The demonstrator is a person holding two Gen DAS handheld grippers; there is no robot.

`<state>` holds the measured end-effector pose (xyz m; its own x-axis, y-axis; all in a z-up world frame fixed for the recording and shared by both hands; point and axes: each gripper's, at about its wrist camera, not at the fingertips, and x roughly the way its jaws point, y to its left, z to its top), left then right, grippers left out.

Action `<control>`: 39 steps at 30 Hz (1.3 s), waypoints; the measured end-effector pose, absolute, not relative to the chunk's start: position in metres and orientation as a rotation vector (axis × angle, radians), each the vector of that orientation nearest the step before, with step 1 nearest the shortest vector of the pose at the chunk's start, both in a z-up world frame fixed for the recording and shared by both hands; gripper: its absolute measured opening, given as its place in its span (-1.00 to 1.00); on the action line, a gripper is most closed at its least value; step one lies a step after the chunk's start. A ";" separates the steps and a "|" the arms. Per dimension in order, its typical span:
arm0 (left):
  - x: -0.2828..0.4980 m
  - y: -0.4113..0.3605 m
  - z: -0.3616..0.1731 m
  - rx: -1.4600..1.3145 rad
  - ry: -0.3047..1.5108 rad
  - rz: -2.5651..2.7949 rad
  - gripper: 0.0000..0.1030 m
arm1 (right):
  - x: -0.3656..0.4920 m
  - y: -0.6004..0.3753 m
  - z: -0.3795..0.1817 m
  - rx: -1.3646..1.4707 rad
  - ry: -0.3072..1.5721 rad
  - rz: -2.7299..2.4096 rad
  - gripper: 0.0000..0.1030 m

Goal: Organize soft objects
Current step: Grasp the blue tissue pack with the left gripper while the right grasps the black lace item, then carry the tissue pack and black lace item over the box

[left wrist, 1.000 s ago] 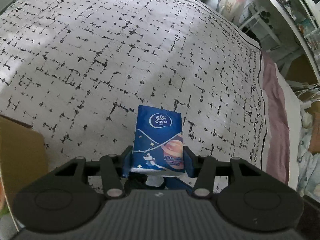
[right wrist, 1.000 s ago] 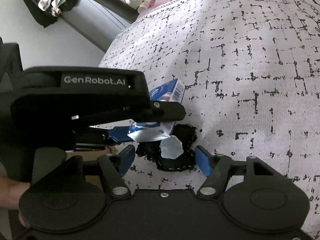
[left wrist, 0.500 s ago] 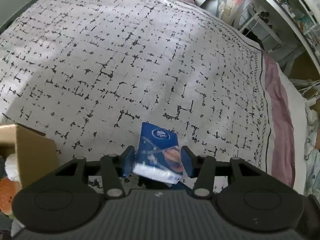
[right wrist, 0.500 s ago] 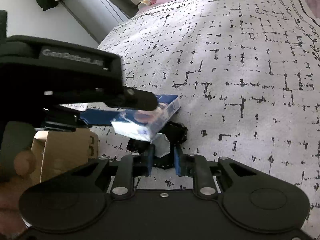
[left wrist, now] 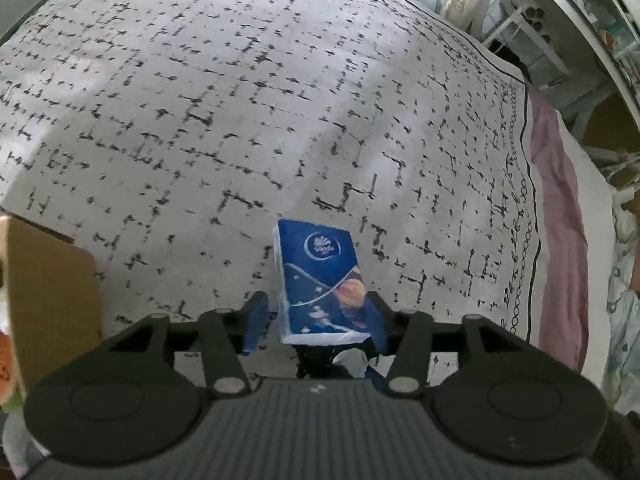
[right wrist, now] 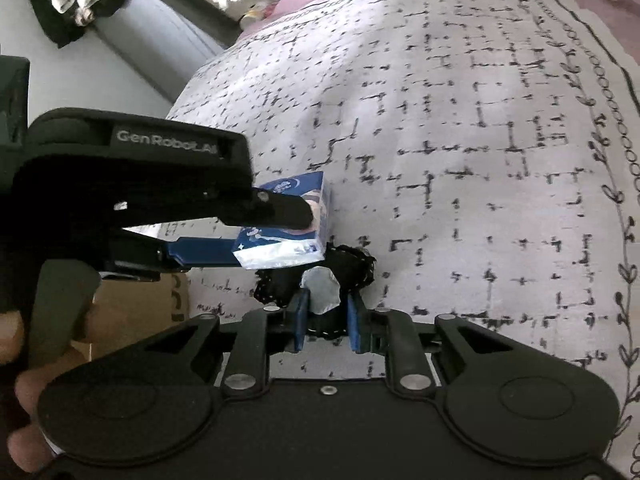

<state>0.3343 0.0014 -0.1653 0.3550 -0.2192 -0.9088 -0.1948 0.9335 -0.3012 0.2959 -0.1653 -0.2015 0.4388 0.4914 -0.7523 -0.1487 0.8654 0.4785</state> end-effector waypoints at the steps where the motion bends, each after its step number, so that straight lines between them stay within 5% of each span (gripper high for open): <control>1: 0.334 -0.002 -0.166 -0.378 1.216 -0.018 0.12 | 0.296 -0.168 -0.202 0.378 1.051 0.402 -0.61; 6: 0.339 -0.016 -0.177 -0.354 1.224 -0.017 0.32 | 0.296 -0.174 -0.204 0.402 1.056 0.393 -0.61; 15: 0.348 -0.023 -0.187 -0.342 1.204 -0.008 0.32 | 0.303 -0.173 -0.211 0.423 1.061 0.400 -0.61; 23: 0.345 -0.016 -0.178 -0.305 1.157 0.024 0.00 | 0.301 -0.171 -0.207 0.405 1.044 0.408 -0.61; 39: 0.297 -0.002 -0.125 -0.315 1.081 0.000 -0.01 | 0.262 -0.188 -0.173 0.391 0.951 0.372 -0.61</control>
<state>0.2971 -0.0019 -0.1249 0.4747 -0.1532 -0.8667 -0.1530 0.9554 -0.2527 0.2619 -0.1883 -0.1731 0.5289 0.4703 -0.7065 -0.1343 0.8683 0.4775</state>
